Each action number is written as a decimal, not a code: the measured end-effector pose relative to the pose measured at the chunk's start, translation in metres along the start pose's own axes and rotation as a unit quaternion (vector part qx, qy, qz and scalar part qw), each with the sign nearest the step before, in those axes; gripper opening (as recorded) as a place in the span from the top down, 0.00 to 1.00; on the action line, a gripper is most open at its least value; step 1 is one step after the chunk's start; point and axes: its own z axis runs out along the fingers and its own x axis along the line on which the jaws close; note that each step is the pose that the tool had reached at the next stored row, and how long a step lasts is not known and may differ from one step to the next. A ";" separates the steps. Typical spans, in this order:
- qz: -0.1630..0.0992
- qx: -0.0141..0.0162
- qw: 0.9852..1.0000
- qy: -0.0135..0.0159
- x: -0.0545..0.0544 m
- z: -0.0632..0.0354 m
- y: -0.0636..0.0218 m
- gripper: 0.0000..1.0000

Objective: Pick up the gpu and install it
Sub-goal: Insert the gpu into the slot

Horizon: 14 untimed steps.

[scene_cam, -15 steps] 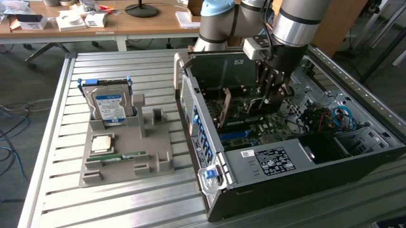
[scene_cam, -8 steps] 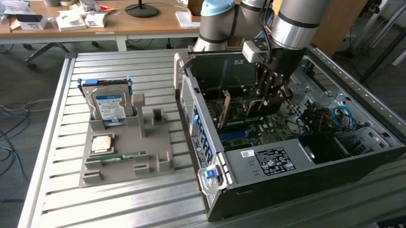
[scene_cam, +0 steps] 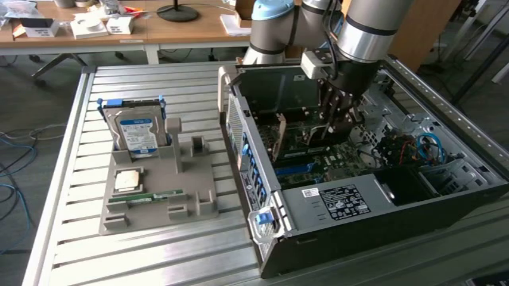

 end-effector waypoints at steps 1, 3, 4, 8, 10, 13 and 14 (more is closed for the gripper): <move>0.000 0.001 1.000 0.000 0.000 0.0000 0.0019 0.74; 0.000 0.003 1.000 -0.002 0.000 0.0000 0.0045 0.74; 0.000 0.004 1.000 -0.003 0.000 0.0000 0.0048 0.74; 0.000 0.005 1.000 -0.014 0.002 0.0000 0.0049 0.74; 0.000 0.005 1.000 -0.018 0.003 0.0000 0.0050 0.74; 0.002 0.004 1.000 -0.018 0.005 0.0000 0.0048 0.74; 0.003 0.004 1.000 -0.018 0.005 0.0000 0.0048 0.74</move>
